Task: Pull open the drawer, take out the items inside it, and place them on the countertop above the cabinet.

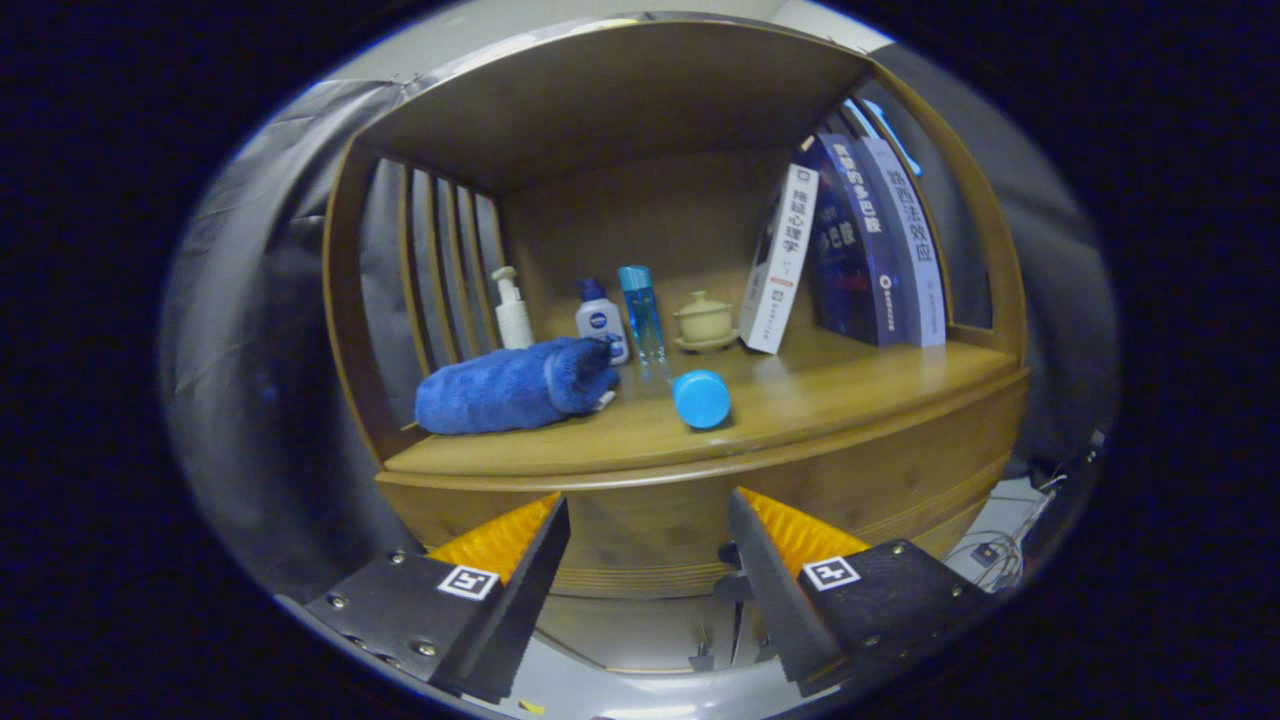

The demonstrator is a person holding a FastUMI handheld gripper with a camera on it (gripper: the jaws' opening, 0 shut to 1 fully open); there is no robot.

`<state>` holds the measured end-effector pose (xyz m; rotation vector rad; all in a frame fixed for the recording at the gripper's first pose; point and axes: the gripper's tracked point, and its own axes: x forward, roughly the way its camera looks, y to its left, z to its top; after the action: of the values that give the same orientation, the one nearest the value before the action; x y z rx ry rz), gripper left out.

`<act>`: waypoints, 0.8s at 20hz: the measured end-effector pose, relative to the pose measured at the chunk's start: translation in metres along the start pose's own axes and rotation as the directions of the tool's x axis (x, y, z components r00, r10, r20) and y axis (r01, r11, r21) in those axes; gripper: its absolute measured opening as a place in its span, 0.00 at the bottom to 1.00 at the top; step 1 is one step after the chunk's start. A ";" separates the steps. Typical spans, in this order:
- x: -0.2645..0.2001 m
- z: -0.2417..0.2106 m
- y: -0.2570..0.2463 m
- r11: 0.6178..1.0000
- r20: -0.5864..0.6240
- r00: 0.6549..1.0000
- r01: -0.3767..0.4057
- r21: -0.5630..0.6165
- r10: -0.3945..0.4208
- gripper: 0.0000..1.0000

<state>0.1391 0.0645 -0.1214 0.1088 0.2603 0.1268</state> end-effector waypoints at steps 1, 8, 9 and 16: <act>-0.008 0.008 0.005 1.000 0.011 1.000 -0.018 -0.021 0.018 0.95; -0.077 0.091 -0.035 0.992 0.135 0.991 0.039 -0.120 -0.023 0.95; -0.088 0.103 -0.049 0.989 0.149 0.988 0.065 -0.135 -0.045 0.95; -0.168 0.164 -0.129 0.943 0.282 0.944 0.241 -0.228 -0.173 0.95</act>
<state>0.0355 -0.1010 0.0619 -0.1635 -0.0092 -0.0663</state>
